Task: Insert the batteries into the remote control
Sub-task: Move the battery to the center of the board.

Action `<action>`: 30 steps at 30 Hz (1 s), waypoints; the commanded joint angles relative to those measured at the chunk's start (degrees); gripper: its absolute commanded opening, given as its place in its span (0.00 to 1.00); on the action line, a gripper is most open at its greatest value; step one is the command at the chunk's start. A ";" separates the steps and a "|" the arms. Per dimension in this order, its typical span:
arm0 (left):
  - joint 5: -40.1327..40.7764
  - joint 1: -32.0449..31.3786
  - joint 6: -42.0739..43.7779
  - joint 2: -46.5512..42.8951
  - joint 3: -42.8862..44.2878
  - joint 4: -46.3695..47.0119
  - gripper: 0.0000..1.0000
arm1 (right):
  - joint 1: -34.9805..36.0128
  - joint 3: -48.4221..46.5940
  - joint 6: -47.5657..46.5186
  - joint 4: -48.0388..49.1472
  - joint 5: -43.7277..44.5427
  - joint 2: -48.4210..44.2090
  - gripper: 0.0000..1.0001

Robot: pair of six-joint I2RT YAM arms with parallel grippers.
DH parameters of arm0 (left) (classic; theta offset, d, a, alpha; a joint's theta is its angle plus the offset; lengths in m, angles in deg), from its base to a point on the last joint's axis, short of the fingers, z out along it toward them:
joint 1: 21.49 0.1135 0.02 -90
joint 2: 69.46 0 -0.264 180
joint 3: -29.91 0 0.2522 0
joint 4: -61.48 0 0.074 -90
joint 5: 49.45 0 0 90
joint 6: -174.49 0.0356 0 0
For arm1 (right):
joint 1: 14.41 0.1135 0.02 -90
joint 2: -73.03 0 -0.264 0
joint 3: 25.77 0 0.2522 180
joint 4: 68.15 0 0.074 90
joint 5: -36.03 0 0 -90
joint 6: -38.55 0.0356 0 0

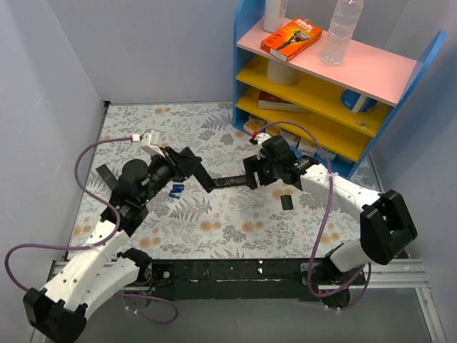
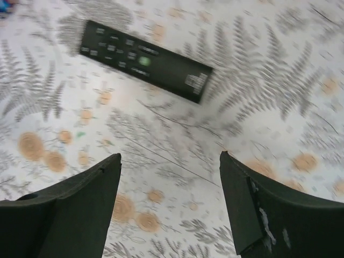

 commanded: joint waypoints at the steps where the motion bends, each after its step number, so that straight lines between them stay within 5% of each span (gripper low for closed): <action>1: 8.27 0.24 1.06 -6.59 3.23 -5.00 0.00 | 7.03 -4.98 -3.74 9.29 -6.25 4.91 0.78; 12: 17.86 0.24 2.81 -17.58 9.12 -15.98 0.00 | 20.05 -20.36 -8.84 19.32 -8.62 24.86 0.60; 30: 22.71 0.15 4.22 -22.68 14.22 -26.71 0.00 | 26.13 -38.39 -13.84 17.83 -5.46 43.16 0.60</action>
